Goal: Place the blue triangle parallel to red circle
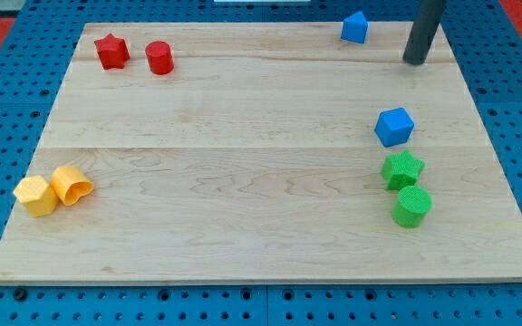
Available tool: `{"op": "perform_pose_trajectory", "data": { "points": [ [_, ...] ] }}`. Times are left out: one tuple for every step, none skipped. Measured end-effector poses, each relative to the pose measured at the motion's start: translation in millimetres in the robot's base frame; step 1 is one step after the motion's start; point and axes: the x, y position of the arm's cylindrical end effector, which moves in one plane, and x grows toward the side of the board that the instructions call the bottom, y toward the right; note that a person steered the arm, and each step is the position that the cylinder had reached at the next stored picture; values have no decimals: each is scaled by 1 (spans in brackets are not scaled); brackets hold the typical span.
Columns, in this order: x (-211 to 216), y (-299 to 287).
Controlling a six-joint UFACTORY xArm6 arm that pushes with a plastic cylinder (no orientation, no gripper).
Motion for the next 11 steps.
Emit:
{"op": "perform_pose_trajectory", "data": {
  "points": [
    [-53, -3],
    [-54, -18],
    [-54, -160],
    [-53, -245],
    [-51, -280],
    [-38, -310],
    [-23, -276],
    [-9, -225],
    [-27, -281],
    [-52, -309],
    [-18, -320]
  ]
}}
